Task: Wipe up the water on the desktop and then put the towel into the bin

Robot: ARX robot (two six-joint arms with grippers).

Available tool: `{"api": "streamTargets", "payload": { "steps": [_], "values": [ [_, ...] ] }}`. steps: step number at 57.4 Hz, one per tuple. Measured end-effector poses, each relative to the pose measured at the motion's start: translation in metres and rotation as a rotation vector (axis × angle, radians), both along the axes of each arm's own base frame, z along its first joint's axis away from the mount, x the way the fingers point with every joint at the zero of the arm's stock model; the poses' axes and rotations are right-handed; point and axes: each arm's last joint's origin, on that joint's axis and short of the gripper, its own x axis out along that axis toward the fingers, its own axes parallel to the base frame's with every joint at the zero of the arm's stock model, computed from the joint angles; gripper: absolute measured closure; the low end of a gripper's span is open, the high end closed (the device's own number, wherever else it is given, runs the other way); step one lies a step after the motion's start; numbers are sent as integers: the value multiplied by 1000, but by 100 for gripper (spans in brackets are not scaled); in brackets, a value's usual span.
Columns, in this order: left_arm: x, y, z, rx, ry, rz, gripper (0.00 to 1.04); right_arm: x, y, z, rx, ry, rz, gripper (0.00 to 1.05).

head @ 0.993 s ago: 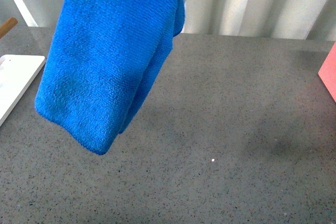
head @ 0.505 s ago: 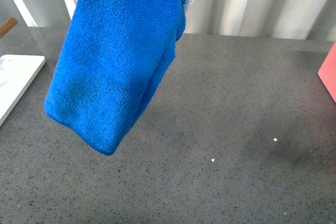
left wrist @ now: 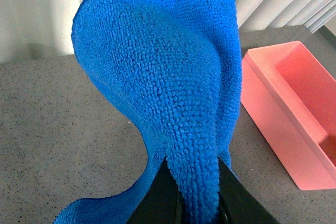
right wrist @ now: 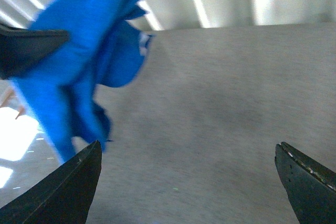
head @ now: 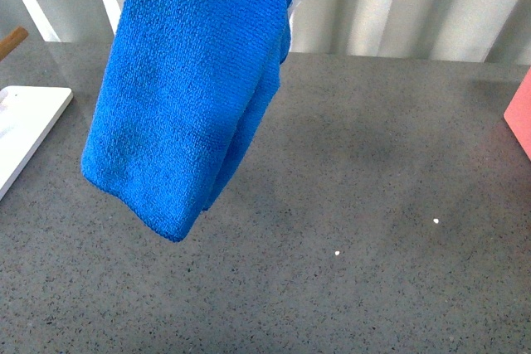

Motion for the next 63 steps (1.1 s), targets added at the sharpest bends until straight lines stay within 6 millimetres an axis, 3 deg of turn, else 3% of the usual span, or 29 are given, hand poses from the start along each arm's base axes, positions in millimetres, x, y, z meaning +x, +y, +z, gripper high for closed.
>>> {"api": "streamTargets", "payload": {
  "steps": [11, 36, 63],
  "values": [
    [0, 0, 0, 0, -1, 0, 100, 36, 39, -18, 29, 124, 108, 7],
    [0, 0, 0, 0, -1, 0, 100, 76, 102, -26, -34, 185, 273, 7],
    [0, 0, 0, 0, -1, -1, 100, 88, 128, -23, -5, 181, 358, 7]
  ]
}}
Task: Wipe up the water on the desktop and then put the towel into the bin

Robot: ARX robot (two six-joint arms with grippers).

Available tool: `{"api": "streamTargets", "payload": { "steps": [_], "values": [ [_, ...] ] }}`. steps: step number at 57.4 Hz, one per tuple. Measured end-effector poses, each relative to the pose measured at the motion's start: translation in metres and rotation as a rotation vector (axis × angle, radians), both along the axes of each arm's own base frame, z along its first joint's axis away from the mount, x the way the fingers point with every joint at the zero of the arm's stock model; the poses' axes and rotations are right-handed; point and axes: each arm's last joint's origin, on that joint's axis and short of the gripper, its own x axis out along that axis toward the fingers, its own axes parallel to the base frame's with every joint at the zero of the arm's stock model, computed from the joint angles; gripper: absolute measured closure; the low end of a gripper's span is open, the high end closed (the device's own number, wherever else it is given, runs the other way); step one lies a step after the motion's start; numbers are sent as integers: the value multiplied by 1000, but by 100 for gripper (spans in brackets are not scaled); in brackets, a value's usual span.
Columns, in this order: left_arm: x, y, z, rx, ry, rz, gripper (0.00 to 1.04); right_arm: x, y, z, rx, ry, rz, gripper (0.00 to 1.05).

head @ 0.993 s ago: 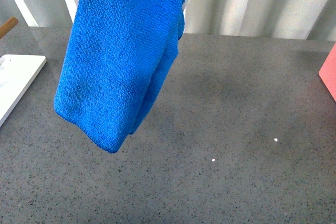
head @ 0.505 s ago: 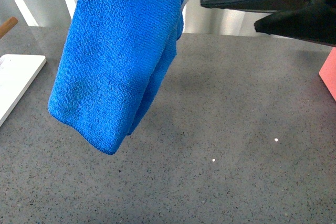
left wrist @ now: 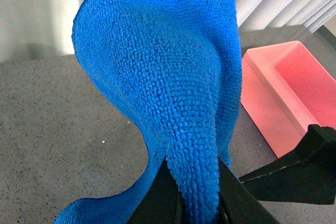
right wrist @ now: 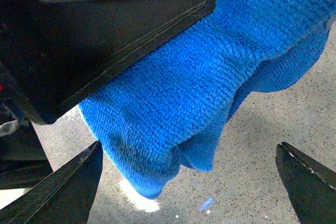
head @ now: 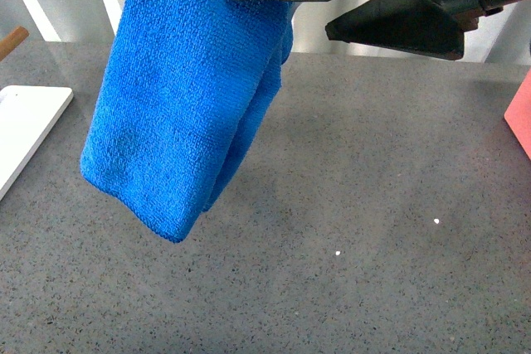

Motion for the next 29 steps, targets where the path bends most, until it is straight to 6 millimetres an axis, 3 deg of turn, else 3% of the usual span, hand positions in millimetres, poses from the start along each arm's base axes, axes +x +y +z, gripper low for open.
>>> {"api": "streamTargets", "payload": {
  "steps": [29],
  "values": [
    [0, 0, 0, 1, -1, 5, 100, 38, 27, -18, -3, 63, 58, 7]
  ]
}}
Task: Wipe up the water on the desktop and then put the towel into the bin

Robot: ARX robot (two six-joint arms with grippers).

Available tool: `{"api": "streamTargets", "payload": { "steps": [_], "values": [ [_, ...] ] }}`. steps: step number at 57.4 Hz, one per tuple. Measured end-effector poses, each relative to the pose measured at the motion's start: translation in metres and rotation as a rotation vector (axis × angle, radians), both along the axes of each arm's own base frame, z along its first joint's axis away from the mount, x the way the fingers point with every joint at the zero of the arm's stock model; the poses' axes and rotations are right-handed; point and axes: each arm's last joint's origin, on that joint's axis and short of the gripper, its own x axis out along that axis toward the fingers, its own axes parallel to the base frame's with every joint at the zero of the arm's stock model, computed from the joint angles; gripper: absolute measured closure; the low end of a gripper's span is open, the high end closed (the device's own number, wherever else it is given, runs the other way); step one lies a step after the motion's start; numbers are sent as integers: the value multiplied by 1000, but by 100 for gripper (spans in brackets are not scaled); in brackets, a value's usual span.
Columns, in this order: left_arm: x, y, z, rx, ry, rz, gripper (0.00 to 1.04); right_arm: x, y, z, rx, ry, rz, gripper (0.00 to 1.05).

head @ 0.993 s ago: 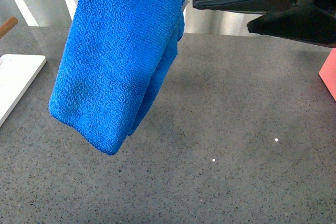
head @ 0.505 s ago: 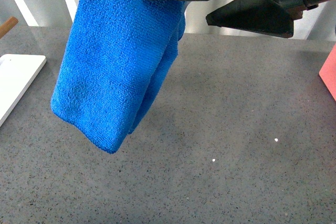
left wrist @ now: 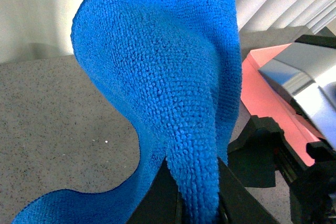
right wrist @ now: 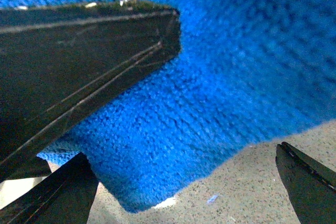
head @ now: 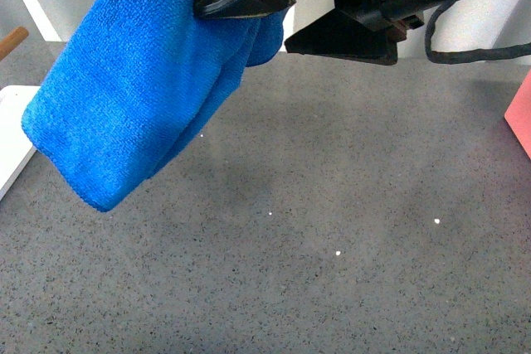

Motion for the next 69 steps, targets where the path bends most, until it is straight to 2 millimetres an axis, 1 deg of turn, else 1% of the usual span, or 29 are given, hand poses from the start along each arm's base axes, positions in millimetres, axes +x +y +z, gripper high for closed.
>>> {"api": "streamTargets", "payload": {
  "steps": [13, 23, 25, 28, 32, 39, 46, 49, 54, 63, 67, 69],
  "values": [
    [1, 2, 0, 4, -2, 10, 100, 8, 16, -6, 50, -59, 50, 7],
    [1, 3, 1, 2, -4, 9, 100, 10, 22, -7, 80, -100, 74, 7],
    [1, 3, 1, 2, -4, 8, 100, 10, 23, -7, 89, -107, 84, 9],
    [1, 3, 1, 2, -4, 9, 100, 10, 24, -7, 103, -117, 99, 14],
    [1, 3, 1, 2, -5, 10, 100, 10, 26, -4, 131, -149, 128, 25],
    [1, 3, 4, -2, -11, 10, 100, 10, 29, -2, 171, -189, 166, 40],
    [1, 3, 4, -1, -13, 13, 100, 6, 33, -2, 182, -185, 188, 65],
    [1, 3, 4, -1, -13, 12, 100, 6, 33, -3, 182, -182, 187, 71],
    [1, 3, 3, 0, -11, 11, 100, 5, 33, -4, 188, -180, 180, 83],
    [1, 2, 3, -1, -11, 9, 100, 3, 31, -3, 188, -173, 157, 100],
    [1, 2, 3, -1, -10, 6, 100, 2, 30, -3, 183, -166, 147, 101],
    [1, 2, 3, -2, -9, 6, 98, 2, 29, -2, 180, -163, 143, 101]
  ]
}}
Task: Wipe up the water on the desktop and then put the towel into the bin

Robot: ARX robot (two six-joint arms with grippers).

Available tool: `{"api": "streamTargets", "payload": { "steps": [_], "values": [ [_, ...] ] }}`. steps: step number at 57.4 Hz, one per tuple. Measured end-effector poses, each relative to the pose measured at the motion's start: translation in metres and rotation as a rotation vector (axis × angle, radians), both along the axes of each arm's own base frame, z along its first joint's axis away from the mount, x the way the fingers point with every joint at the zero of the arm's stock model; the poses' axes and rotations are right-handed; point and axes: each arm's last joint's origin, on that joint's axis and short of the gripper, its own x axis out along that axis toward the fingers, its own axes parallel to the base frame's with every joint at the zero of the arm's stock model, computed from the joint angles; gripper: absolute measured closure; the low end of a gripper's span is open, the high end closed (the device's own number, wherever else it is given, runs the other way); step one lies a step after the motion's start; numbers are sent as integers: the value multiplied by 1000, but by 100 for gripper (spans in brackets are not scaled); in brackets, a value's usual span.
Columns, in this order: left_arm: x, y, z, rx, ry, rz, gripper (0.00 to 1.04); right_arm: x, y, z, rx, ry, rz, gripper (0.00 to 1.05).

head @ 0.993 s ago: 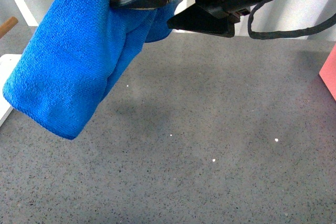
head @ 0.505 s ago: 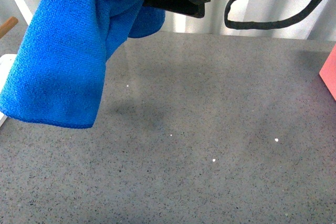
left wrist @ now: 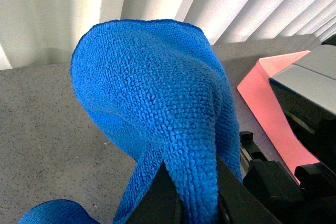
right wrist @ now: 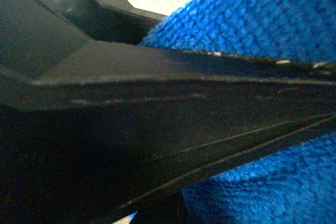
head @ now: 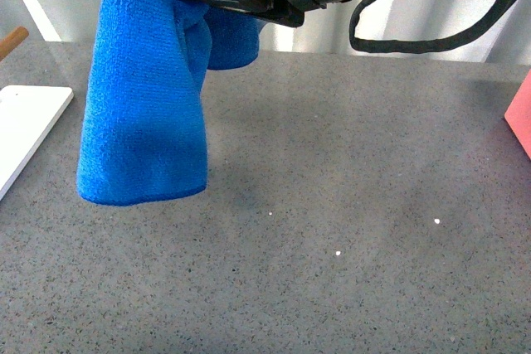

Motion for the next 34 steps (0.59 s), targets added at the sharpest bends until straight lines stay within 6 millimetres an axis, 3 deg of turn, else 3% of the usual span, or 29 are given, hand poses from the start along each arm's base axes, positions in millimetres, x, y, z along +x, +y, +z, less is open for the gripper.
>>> {"api": "streamTargets", "payload": {
  "steps": [7, 25, 34],
  "values": [
    [0, -1, 0, 1, 0, -3, 76, -1, -3, 0, -16, 17, -22, 101],
    [0, -1, 0, 1, -1, 0, 35, -1, -13, -2, -35, 51, -71, 101],
    [-11, 9, -11, 112, -307, 370, 52, -1, -17, -3, -46, 61, -96, 101]
  ]
}}
